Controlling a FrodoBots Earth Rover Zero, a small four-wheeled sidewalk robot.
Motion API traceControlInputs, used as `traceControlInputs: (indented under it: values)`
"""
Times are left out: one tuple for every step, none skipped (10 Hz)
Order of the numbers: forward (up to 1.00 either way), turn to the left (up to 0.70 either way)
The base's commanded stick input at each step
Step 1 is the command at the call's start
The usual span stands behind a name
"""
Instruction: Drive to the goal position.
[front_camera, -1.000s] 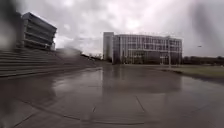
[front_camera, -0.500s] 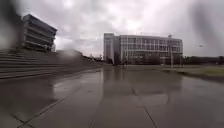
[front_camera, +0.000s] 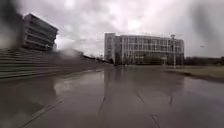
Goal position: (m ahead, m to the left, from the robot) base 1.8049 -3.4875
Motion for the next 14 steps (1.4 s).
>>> traceControlInputs:
  values:
    - [0.70, 0.00]
    - [0.70, 0.00]
    - [0.70, 0.00]
    - [0.70, 0.00]
    - [0.70, 0.00]
    - [0.70, 0.00]
    - [0.70, 0.00]
    - [0.70, 0.00]
    - [0.70, 0.00]
    - [0.70, 0.00]
    - [0.70, 0.00]
    - [0.70, 0.00]
    - [0.70, 0.00]
    - [0.70, 0.00]
